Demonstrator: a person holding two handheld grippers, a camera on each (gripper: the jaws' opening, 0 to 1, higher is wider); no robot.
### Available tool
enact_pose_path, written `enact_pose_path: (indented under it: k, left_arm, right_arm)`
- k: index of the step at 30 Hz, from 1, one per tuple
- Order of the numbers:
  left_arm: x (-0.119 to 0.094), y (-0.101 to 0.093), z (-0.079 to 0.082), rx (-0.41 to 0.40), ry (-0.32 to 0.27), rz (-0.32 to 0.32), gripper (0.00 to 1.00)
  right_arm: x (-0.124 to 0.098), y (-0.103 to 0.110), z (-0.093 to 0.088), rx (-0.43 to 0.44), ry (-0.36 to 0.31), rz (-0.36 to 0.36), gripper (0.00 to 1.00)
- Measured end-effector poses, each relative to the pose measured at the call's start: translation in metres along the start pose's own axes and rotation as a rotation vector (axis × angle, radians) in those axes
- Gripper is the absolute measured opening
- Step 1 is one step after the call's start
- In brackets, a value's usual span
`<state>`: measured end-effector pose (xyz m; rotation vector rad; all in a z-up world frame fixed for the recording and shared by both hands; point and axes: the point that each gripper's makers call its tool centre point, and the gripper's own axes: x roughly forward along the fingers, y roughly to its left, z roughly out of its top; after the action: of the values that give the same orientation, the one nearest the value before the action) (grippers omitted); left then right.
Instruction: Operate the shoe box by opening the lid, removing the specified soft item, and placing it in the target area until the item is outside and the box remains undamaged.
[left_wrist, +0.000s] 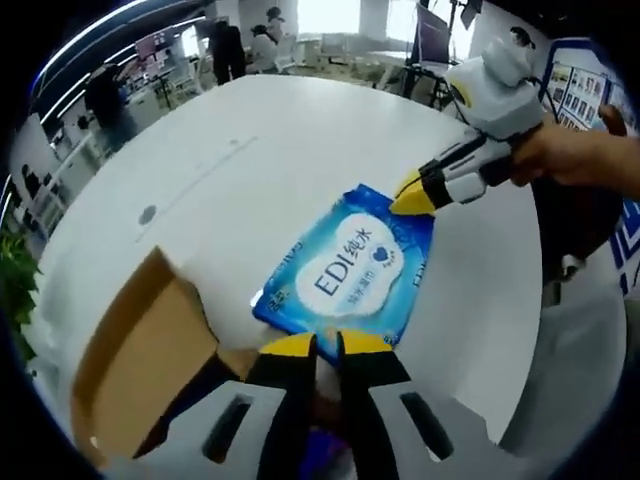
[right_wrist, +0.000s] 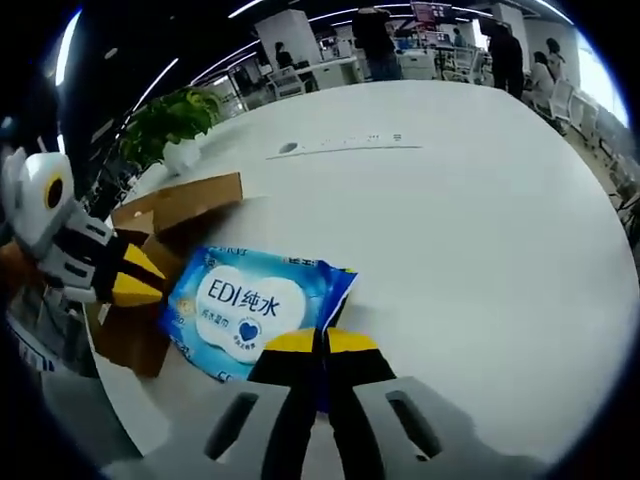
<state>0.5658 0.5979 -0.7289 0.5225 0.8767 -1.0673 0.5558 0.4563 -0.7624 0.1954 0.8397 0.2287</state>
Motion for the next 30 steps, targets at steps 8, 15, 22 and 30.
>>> enact_pose_path:
  k: [8,15,22,30]
  left_arm:
    - [-0.013,0.007,-0.002,-0.058,-0.027,0.004,0.08]
    - [-0.027,0.013,-0.006,-0.127,-0.06,0.012,0.07]
    - [-0.041,0.018,-0.01,-0.137,-0.079,0.028,0.1]
    - [-0.06,0.031,-0.023,-0.161,-0.105,0.043,0.11]
  right_arm:
    - [-0.005,-0.003,0.003,-0.059,-0.01,-0.022,0.03]
    - [-0.017,-0.001,0.005,-0.083,-0.015,-0.027,0.09]
    - [-0.027,0.009,0.006,-0.133,-0.013,-0.017,0.13]
    - [-0.033,0.03,0.013,-0.214,-0.012,0.008,0.16]
